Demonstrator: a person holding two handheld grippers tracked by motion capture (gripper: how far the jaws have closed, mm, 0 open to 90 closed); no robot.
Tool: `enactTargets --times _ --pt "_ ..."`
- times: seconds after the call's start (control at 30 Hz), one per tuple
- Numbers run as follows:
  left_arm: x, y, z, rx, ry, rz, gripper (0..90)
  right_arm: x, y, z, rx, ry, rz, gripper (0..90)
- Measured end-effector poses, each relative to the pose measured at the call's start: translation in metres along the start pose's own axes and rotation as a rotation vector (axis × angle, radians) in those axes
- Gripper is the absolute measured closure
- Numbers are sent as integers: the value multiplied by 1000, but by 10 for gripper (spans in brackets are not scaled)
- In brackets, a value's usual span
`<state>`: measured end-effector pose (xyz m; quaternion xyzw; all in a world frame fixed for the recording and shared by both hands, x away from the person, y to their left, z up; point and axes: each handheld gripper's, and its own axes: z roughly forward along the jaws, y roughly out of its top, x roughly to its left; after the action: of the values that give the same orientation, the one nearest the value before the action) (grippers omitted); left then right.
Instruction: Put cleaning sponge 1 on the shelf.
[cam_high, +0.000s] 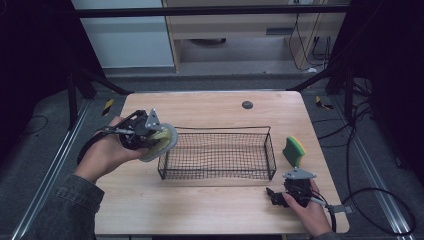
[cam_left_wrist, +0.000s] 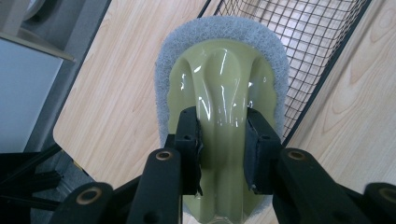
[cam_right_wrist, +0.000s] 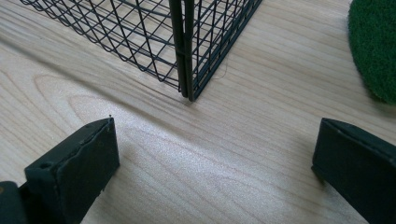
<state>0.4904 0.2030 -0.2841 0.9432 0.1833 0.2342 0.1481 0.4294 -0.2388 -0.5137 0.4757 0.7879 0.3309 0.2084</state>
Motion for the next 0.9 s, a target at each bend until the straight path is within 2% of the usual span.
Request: enactTargets --times 0.4,0.9 --pt "-2 6 -4 -6 14 18 699 1 0 -1 -3 6 13 7" --pt "-7 10 -7 -12 21 31 699 0 0 0 0 5 0 5"
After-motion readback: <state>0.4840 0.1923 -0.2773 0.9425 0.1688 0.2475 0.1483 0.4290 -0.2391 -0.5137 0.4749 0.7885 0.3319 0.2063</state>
